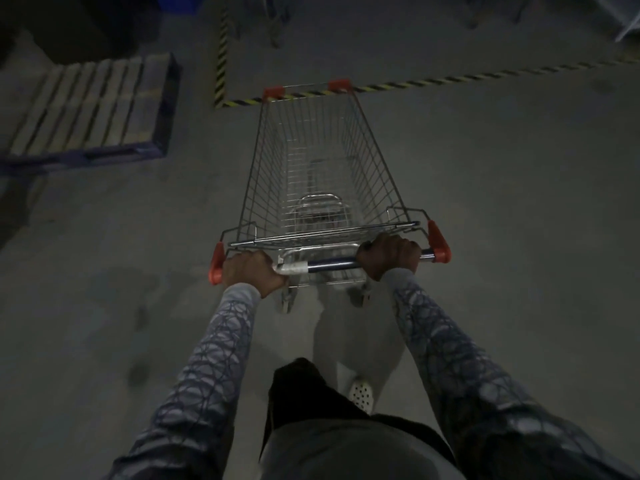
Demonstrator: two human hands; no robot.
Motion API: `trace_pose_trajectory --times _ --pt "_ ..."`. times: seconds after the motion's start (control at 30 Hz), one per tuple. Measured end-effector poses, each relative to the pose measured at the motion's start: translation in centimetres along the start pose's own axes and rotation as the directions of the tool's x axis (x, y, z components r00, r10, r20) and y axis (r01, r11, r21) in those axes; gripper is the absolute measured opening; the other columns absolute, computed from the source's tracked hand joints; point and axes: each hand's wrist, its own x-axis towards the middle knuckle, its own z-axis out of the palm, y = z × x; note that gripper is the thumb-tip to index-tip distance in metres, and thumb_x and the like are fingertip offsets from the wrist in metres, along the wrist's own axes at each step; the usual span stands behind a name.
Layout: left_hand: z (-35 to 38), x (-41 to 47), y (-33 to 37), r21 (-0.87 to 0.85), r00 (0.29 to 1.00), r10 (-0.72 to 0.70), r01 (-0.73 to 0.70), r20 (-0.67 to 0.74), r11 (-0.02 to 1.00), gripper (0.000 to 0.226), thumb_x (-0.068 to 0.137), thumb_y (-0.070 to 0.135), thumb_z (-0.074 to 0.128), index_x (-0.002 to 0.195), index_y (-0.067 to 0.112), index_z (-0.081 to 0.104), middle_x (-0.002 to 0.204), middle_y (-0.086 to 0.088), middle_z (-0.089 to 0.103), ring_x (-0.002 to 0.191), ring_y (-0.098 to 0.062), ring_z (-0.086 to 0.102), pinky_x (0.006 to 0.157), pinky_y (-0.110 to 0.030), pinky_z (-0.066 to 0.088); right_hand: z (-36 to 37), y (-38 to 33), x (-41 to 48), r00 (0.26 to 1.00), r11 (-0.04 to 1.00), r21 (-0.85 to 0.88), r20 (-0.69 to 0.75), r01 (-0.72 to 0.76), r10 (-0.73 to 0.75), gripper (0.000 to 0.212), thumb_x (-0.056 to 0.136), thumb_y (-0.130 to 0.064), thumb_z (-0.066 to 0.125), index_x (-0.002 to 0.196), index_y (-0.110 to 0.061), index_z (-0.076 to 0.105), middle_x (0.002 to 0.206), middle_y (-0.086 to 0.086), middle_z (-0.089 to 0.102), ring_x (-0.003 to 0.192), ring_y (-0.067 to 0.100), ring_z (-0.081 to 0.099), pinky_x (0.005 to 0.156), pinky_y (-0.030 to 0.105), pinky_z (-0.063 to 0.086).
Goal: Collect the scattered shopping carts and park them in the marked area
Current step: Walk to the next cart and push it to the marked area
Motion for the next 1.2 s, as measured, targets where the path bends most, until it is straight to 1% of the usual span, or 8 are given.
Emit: trace_pose_trajectory --times 0.07,0.2,0.33,0.5,0.6,0.77,1.0,1.2 --pt "-1.2 4.1 0.3 0.001 1.0 -0.01 0.01 -0.013 1.0 0.056 0.071 0.069 0.05 0.088 0.021 0.074 0.095 -0.002 0.073 0.097 -0.028 0.067 0.085 -0.034 0.046 -1.1 -1.0 4.3 1.0 1.0 0.012 -0.008 0.018 -0.017 0.042 0.093 -0.043 0.042 0.097 -0.01 0.068 0.1 0.011 0.071 0.094 0.032 0.066 0.085 0.039 0.044" --pt "-3.4 12.7 0.7 0.0 0.996 -0.045 0.045 -0.071 0.999 0.077 0.056 0.076 0.024 0.081 0.021 0.073 0.089 0.0 0.072 0.092 -0.028 0.068 0.087 -0.035 0.046 -2.2 -3.0 13.1 0.999 0.998 0.046 -0.037 0.033 -0.031 0.042 0.092 -0.042 0.043 0.095 -0.009 0.069 0.099 0.012 0.072 0.094 0.032 0.067 0.082 0.037 0.043" --pt "-5.7 22.0 1.3 0.014 0.996 -0.033 0.035 -0.082 0.999 0.059 0.064 0.068 0.038 0.079 0.021 0.07 0.087 -0.001 0.072 0.09 -0.028 0.068 0.084 -0.034 0.046 -2.3 -5.1 22.2 0.996 0.998 0.045 -0.089 0.035 -0.031 0.058 0.09 -0.047 0.027 0.093 -0.008 0.07 0.096 0.014 0.073 0.091 0.034 0.067 0.081 0.037 0.043" --pt "-10.1 33.8 1.6 0.016 0.996 -0.035 0.037 -0.079 0.999 0.05 0.074 0.065 0.053 0.089 0.021 0.072 0.097 -0.004 0.073 0.097 -0.029 0.068 0.088 -0.035 0.047 -4.3 -8.4 34.7 0.999 0.999 0.019 -0.02 0.049 -0.049 0.049 0.096 -0.049 0.039 0.101 -0.011 0.069 0.103 0.011 0.072 0.097 0.032 0.067 0.086 0.038 0.045" --pt "-12.8 39.9 2.6 0.021 0.998 -0.031 0.032 -0.048 0.999 0.053 0.073 0.067 0.053 0.093 0.021 0.072 0.1 -0.004 0.072 0.099 -0.03 0.066 0.089 -0.036 0.046 -5.4 -9.5 41.2 0.998 0.998 -0.021 0.008 0.065 -0.065 0.052 0.098 -0.05 0.036 0.105 -0.01 0.068 0.108 0.011 0.07 0.099 0.033 0.066 0.087 0.04 0.047" --pt "-17.2 48.7 4.5 0.097 1.0 -0.013 0.013 0.002 0.995 0.052 0.08 0.067 0.052 0.101 0.024 0.071 0.109 0.001 0.07 0.109 -0.023 0.063 0.104 -0.038 0.031 -7.6 -11.0 51.3 0.998 1.0 -0.015 0.068 0.016 -0.015 0.051 0.096 -0.05 0.036 0.111 -0.011 0.065 0.112 0.011 0.068 0.104 0.031 0.064 0.087 0.038 0.044" --pt "-21.3 63.2 8.3 0.048 1.0 -0.023 0.023 -0.016 0.999 0.048 0.082 0.064 0.052 0.097 0.023 0.072 0.105 -0.001 0.071 0.106 -0.024 0.064 0.101 -0.037 0.036 -9.1 -11.8 67.1 0.999 0.998 -0.045 -0.01 0.041 -0.041 0.046 0.096 -0.046 0.039 0.105 -0.01 0.067 0.109 0.012 0.07 0.102 0.032 0.065 0.086 0.037 0.044" --pt "-25.0 76.6 12.1 0.044 0.998 -0.055 0.056 -0.023 0.997 0.053 0.077 0.066 0.05 0.097 0.023 0.072 0.104 -0.004 0.071 0.104 -0.028 0.065 0.094 -0.037 0.042 -11.3 -12.1 81.7 0.996 0.996 0.038 -0.031 0.079 -0.078 0.051 0.095 -0.049 0.037 0.1 -0.009 0.069 0.103 0.014 0.071 0.096 0.033 0.066 0.08 0.036 0.043"
